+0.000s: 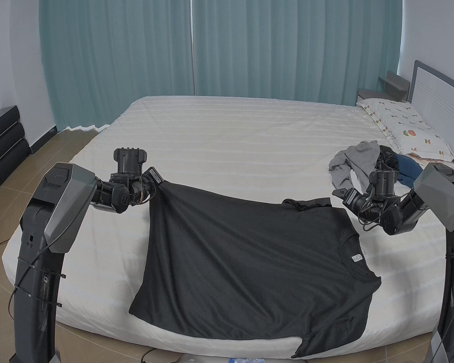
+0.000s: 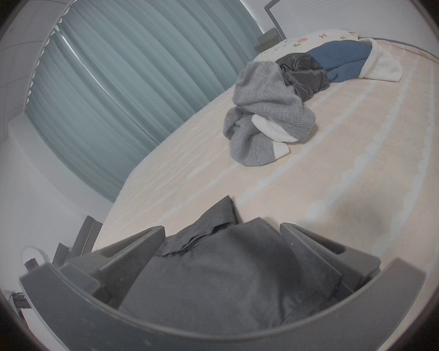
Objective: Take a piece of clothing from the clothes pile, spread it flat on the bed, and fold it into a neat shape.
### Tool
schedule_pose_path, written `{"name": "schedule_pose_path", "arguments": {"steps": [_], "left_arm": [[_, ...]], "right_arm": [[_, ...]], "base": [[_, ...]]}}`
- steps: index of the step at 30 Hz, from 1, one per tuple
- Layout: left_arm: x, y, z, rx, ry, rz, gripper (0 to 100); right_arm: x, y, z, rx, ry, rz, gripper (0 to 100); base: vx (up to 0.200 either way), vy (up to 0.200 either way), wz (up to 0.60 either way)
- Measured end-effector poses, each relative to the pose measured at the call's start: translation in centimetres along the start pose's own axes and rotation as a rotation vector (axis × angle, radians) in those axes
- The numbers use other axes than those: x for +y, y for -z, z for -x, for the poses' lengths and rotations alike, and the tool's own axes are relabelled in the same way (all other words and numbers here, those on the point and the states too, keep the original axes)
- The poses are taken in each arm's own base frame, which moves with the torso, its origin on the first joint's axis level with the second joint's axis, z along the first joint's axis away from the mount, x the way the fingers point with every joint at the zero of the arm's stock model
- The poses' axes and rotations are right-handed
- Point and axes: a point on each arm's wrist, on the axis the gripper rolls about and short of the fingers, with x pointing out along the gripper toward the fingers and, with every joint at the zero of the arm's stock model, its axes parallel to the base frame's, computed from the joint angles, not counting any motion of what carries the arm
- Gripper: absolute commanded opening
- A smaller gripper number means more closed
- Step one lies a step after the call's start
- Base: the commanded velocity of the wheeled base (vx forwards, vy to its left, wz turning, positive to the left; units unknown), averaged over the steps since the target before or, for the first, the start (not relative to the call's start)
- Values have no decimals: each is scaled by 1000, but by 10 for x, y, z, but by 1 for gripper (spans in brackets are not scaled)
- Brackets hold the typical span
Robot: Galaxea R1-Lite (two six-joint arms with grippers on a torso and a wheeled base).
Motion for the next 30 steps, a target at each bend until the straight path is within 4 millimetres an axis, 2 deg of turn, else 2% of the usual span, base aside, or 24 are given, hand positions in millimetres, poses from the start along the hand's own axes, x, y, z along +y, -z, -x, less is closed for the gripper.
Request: {"name": "schedule_pose_path", "arguments": {"steps": [4,13,14,23,30], "left_arm": [[2,1,-2,6,-20,-6,0],[6,4,-4,19,-37,-10,0],[6,5,-5,20,-39,-11,0],[9,11,-8,40,-53,-16,0],[10,12,-9,42,-53,-16,0]], "right_arm": [[-4,-5,-19,11,16,-4,100],[-12,0,-48,52,23,-8,100],[-13,1,-50,58,26,-8,0],[-17,6,-57,72,28,-11,0],[-7,-12,-59,4,-3,-46,0]], "base": [[0,0,0],[0,0,0],[0,0,0],[0,0,0],[0,0,0]]}}
